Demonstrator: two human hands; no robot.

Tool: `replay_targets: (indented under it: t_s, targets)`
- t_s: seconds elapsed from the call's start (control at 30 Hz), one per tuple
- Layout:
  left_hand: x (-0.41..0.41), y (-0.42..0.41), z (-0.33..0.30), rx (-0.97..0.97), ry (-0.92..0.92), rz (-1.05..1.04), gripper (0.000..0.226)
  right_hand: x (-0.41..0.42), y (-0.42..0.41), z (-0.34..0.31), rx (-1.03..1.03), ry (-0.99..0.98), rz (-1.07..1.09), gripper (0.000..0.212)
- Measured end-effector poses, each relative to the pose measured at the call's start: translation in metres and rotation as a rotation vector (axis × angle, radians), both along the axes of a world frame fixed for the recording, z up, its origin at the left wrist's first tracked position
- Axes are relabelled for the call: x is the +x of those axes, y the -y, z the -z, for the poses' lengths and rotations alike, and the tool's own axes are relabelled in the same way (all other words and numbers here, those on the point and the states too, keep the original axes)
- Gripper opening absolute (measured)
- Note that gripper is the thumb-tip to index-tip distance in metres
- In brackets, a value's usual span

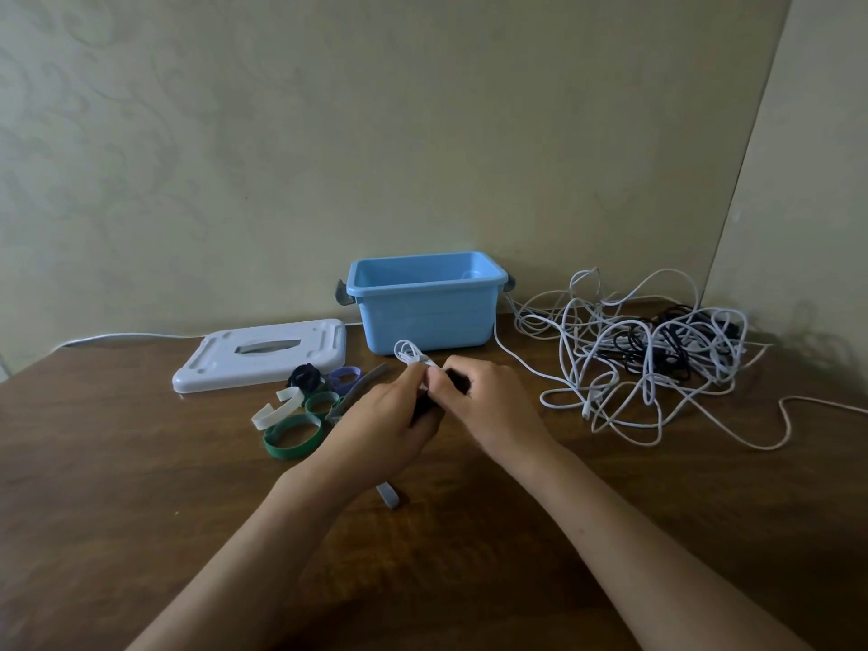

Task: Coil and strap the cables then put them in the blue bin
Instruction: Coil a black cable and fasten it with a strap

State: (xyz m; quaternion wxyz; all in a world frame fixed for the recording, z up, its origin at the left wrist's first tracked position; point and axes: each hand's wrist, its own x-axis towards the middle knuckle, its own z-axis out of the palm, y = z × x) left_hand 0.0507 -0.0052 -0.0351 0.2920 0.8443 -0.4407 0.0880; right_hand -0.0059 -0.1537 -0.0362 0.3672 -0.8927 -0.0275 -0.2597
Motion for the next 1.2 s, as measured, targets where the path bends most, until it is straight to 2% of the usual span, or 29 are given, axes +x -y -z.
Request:
replay_targets:
  t_s: [0.13,0.27,0.6,0.7,0.83,0.93,1.03,1.13,1.2]
  targets:
    - [0.000,0.001,-0.006,0.021,-0.053,-0.015,0.015,0.003,0.004,0.002,0.147,0.021,0.012,0.035]
    - [0.001,-0.002,-0.013,0.106,-0.091,0.037,0.003,0.004,0.002,0.003,0.228,0.004,0.002,0.039]
    - [0.007,-0.015,-0.021,0.213,0.004,-0.075,0.006,0.005,-0.016,0.002,0.158,-0.067,-0.009,0.040]
    - [0.014,-0.026,-0.026,0.203,0.004,-0.177,0.012,0.004,-0.018,0.002,0.181,-0.152,-0.008,0.055]
    - [0.030,-0.055,-0.031,0.117,-0.108,-0.399,0.018,-0.002,-0.024,0.001,-0.026,-0.277,-0.091,0.047]
    - [0.036,-0.081,-0.016,-0.023,-0.146,-0.482,0.019,-0.003,-0.039,0.006,-0.145,-0.362,-0.173,0.046]
    - [0.042,-0.098,-0.005,-0.170,-0.226,-0.515,0.022,0.000,-0.045,0.013,-0.207,-0.378,-0.172,0.049]
    - [0.048,-0.101,-0.007,-0.352,-0.357,-0.483,0.023,0.002,-0.044,0.015,-0.258,-0.382,-0.164,0.043]
    - [0.049,-0.102,-0.006,-0.368,-0.378,-0.475,0.024,0.002,-0.043,0.016,-0.260,-0.381,-0.154,0.037]
